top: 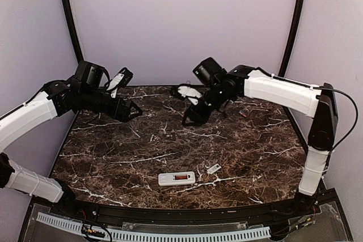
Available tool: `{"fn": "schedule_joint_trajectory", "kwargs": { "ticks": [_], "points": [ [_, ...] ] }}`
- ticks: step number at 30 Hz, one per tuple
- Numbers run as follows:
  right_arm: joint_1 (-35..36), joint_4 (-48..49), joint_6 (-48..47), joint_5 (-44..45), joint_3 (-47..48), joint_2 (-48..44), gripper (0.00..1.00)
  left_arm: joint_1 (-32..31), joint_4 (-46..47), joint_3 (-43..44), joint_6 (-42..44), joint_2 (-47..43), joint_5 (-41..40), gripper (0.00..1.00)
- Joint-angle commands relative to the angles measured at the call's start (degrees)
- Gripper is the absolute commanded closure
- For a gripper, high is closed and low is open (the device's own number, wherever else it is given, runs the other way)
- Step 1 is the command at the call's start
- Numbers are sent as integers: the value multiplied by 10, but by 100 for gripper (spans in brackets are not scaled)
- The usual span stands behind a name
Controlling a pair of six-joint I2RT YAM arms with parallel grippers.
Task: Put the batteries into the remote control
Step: Pick up the battery at the center of the board.
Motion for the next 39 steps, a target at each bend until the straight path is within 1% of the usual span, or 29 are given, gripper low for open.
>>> {"fn": "schedule_joint_trajectory", "kwargs": {
  "ticks": [1,4,6,9,12,15,19,27,29,33,39],
  "points": [
    [-115,-22,52,41,-21,-28,55,9,11,-6,5,-29,-18,14],
    [-204,-14,47,99,-20,-17,57,11,12,-3,5,-25,-24,14],
    [-254,-12,37,132,-7,9,56,11,9,2,3,-18,-21,14],
    [-319,-12,34,115,29,59,55,12,3,8,2,-9,-21,14],
    [-350,-15,20,136,61,99,54,13,1,7,3,-7,-27,14],
    [-362,-29,1,149,82,135,56,15,1,5,4,-3,-27,14],
    [-368,-30,-9,158,81,159,60,17,0,7,5,9,-28,14],
    [-375,-5,-7,158,101,188,73,18,6,12,3,31,-22,14],
    [-376,-5,-12,159,102,202,74,18,5,12,3,32,-23,14],
    [-377,-8,-23,163,105,223,73,18,2,10,5,29,-27,14],
    [-379,-4,-19,165,112,234,75,18,0,9,7,30,-30,14]
  ]
}}
